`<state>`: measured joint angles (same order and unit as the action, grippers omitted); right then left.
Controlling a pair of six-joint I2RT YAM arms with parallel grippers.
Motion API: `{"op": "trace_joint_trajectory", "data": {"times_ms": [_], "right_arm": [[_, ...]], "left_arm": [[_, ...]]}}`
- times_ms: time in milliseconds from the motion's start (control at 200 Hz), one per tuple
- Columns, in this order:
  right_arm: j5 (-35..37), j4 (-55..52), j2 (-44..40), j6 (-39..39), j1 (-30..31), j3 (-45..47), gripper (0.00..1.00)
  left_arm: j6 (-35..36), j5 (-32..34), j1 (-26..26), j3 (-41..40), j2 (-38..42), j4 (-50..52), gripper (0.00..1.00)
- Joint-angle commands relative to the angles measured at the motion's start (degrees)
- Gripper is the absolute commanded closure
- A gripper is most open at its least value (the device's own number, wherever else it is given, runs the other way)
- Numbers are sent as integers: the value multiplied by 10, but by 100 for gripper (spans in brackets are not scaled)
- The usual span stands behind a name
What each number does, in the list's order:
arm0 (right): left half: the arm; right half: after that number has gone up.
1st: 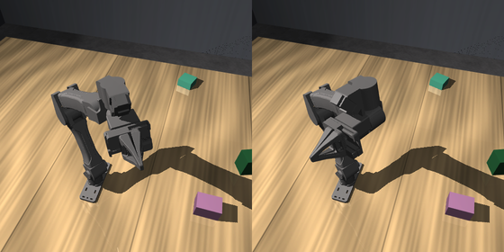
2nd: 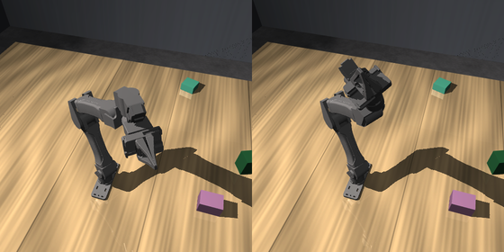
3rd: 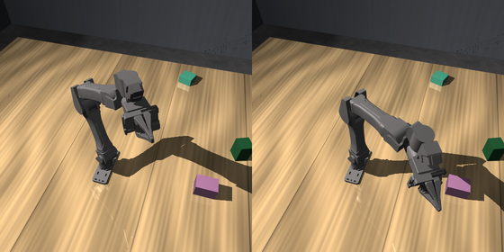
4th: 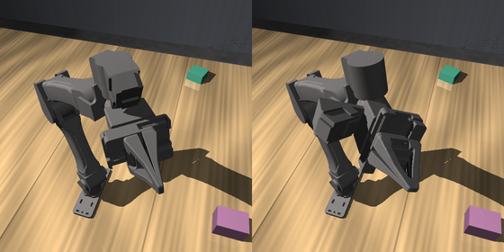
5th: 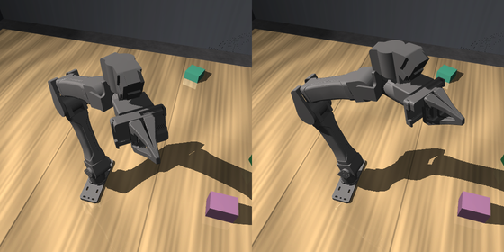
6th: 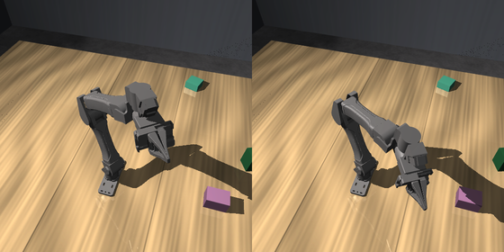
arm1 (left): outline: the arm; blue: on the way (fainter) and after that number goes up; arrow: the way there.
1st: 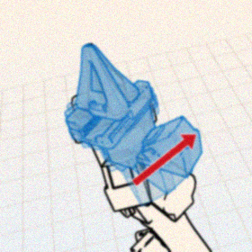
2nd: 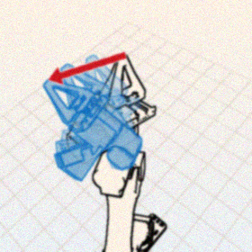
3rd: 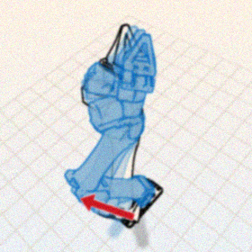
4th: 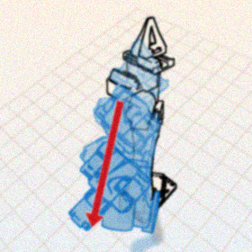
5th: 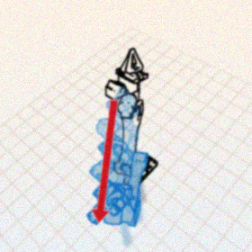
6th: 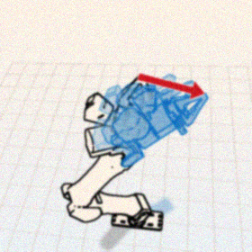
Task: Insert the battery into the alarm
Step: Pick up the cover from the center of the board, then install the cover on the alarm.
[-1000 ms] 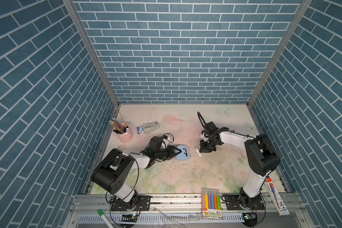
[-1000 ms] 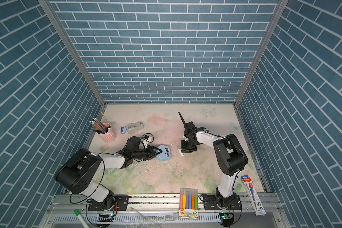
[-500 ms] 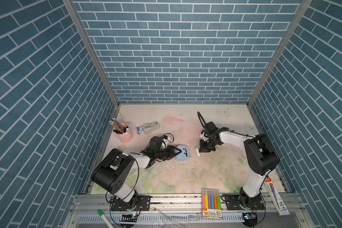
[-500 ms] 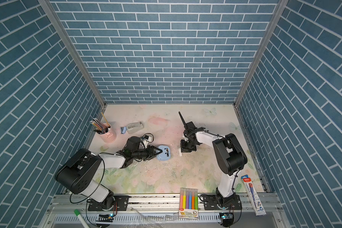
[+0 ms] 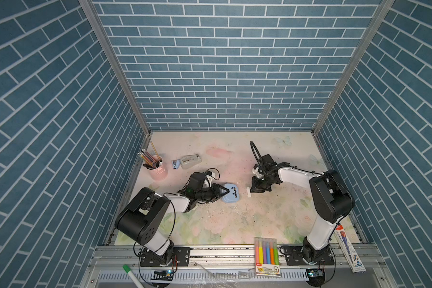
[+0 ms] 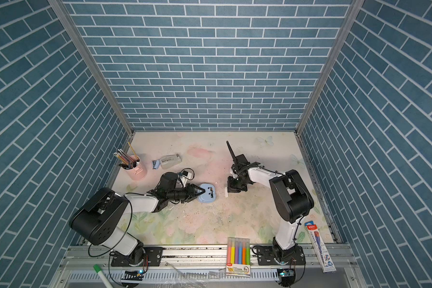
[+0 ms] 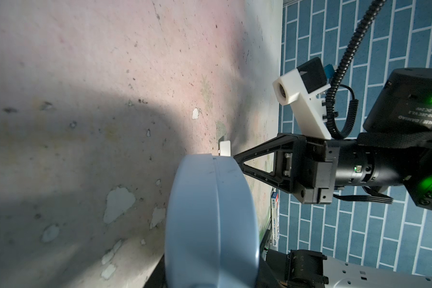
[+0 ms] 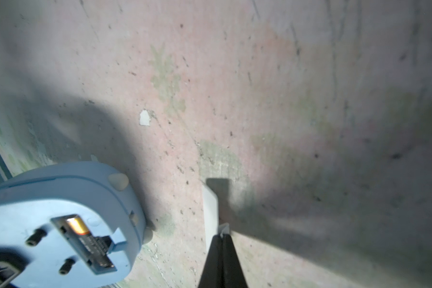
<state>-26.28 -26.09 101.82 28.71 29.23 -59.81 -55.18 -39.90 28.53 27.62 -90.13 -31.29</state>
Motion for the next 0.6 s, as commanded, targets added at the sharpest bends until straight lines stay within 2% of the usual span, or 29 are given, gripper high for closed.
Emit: {"op": "trace_joint_trajectory", "data": {"times_ms": [0,345,485,595], "right_arm": [[-35,47,-52,41,-2,23,100],[-110,240,-116,155,1,113,100],[-117,251,-104,154,8,103,100],[-119,239,-88,141,16,90,100]], "left_arm": [[20,7,5,5,-12,46,100],[22,-13,-2,9,-29,45,100],[19,-20,-3,13,-42,39,100],[32,-17,-4,24,-44,71,100]]}}
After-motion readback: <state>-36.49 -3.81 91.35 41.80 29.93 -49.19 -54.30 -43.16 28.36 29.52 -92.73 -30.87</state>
